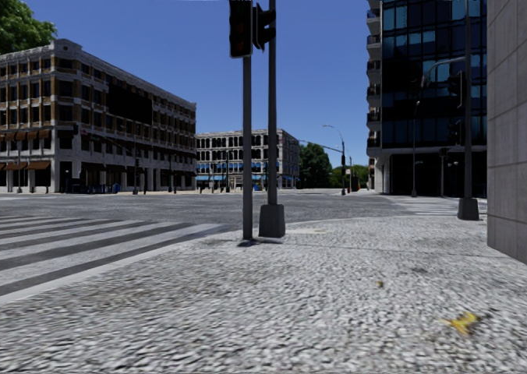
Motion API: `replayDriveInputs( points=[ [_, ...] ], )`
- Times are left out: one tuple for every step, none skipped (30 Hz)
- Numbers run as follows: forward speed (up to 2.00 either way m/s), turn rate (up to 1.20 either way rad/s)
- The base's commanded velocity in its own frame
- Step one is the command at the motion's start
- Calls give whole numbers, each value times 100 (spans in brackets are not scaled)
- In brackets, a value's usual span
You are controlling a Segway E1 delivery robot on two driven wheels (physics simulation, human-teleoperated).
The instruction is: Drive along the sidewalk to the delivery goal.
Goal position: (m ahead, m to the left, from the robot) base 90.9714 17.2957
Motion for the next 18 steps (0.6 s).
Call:
replayDriveInputs(
  points=[
    [164, 53],
    [164, 53],
    [164, 53],
    [164, 53],
    [164, 54],
    [164, 55],
    [164, 55],
    [164, 58],
    [164, 59],
    [164, 60],
    [164, 60],
    [164, 62],
    [164, 62],
    [164, 62],
    [167, 62],
    [169, 62],
    [170, 62],
    [170, 62]
  ],
)
